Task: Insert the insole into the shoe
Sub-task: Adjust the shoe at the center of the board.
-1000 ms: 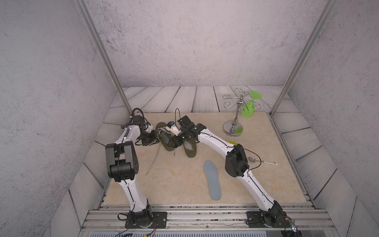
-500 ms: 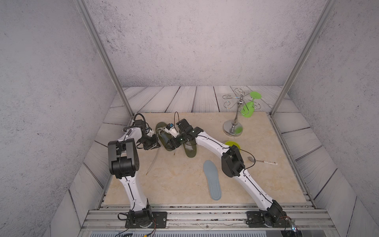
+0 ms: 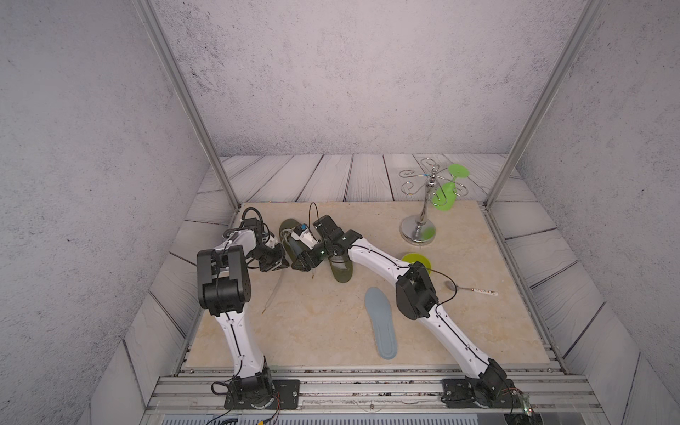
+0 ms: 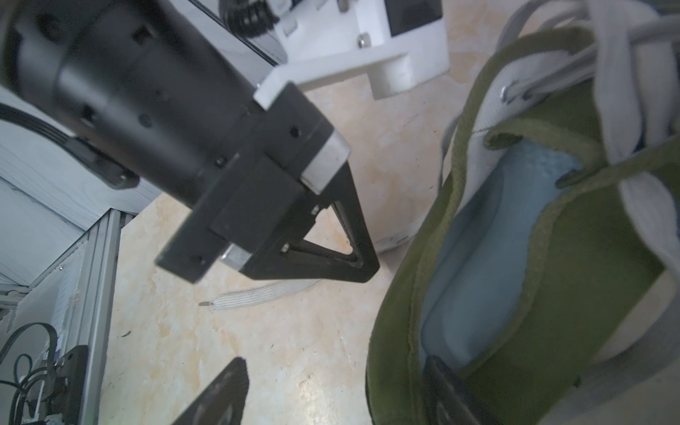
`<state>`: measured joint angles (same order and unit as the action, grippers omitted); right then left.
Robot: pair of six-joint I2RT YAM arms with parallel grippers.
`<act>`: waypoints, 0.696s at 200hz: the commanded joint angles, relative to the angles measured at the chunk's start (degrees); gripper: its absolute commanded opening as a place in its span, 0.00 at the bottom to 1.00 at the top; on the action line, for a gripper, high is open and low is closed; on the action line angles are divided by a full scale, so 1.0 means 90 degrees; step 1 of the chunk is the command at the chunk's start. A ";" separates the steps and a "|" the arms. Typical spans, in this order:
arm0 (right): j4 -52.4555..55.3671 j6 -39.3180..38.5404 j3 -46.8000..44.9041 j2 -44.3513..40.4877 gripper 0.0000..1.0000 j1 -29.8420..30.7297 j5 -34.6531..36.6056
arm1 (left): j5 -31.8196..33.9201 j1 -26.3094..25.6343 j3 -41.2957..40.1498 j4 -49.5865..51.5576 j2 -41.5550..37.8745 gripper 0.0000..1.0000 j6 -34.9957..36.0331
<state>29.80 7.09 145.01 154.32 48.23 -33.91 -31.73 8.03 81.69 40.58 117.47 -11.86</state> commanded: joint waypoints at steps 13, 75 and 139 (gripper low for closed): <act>0.0155 -0.0016 -0.0053 0.0403 0.76 0.0081 0.0156 | -0.0216 0.0055 0.0150 -0.0007 0.0157 0.10 0.0009; 0.0390 -0.0031 -0.0062 0.0415 0.76 0.0150 0.0074 | -0.0233 0.0055 0.0259 0.0042 0.0238 0.09 0.0031; 0.0082 0.0074 -0.1099 -0.0304 0.73 0.0314 -0.0490 | -0.0320 0.0053 0.0121 -0.0009 0.0152 0.09 0.0039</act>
<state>26.48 6.31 138.98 152.92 49.34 -35.00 -33.47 8.03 82.78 40.05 118.56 -11.86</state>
